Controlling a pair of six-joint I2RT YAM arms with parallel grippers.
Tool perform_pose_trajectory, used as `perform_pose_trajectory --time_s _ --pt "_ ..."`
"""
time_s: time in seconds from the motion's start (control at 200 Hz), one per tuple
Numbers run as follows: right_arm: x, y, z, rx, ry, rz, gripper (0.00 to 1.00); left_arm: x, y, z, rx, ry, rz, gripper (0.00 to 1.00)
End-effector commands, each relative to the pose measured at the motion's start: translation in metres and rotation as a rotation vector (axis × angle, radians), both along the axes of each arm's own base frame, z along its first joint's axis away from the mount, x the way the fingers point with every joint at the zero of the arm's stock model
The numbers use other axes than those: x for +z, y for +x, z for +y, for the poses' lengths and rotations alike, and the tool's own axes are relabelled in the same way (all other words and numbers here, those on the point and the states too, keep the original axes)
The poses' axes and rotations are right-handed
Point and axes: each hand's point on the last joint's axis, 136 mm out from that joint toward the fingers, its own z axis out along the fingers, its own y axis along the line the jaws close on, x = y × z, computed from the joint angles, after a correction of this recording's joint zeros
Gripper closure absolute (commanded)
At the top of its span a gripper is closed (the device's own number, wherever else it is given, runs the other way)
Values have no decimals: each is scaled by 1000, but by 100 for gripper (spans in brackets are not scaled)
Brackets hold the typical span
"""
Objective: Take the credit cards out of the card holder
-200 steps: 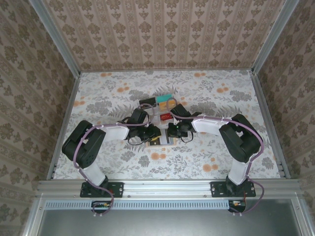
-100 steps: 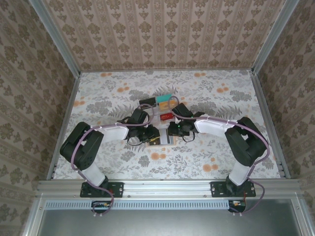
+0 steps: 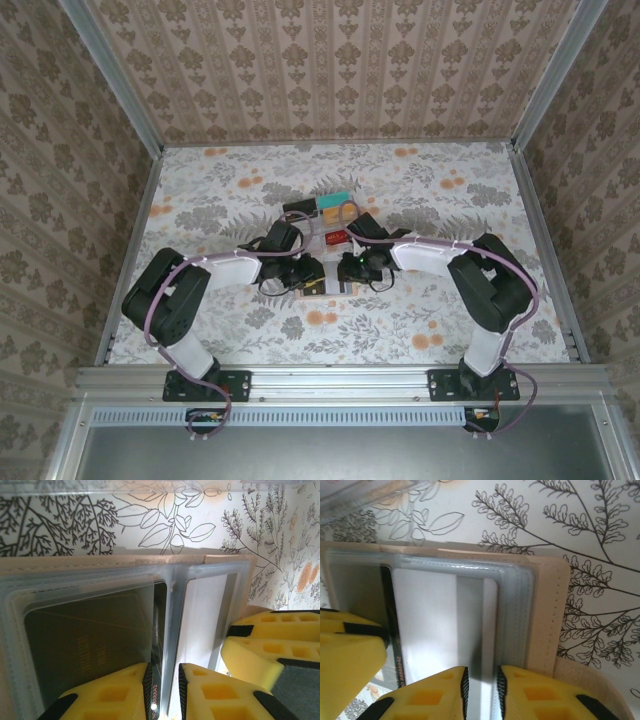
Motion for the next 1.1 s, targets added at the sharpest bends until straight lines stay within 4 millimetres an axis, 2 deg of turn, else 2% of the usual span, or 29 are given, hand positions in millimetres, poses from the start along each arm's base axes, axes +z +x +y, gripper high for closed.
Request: perform_pose_trajectory --time_s 0.0,0.305,0.63,1.095 --pt "-2 0 4 9 2 26 73 -4 -1 3 0 27 8 76" --pt "-5 -2 14 26 56 43 79 -9 -4 2 6 9 30 76" --pt "-13 -4 14 23 54 67 79 -6 -3 -4 -5 -30 37 75" --pt "-15 -4 12 18 40 68 80 24 2 -23 -63 -211 -65 81"
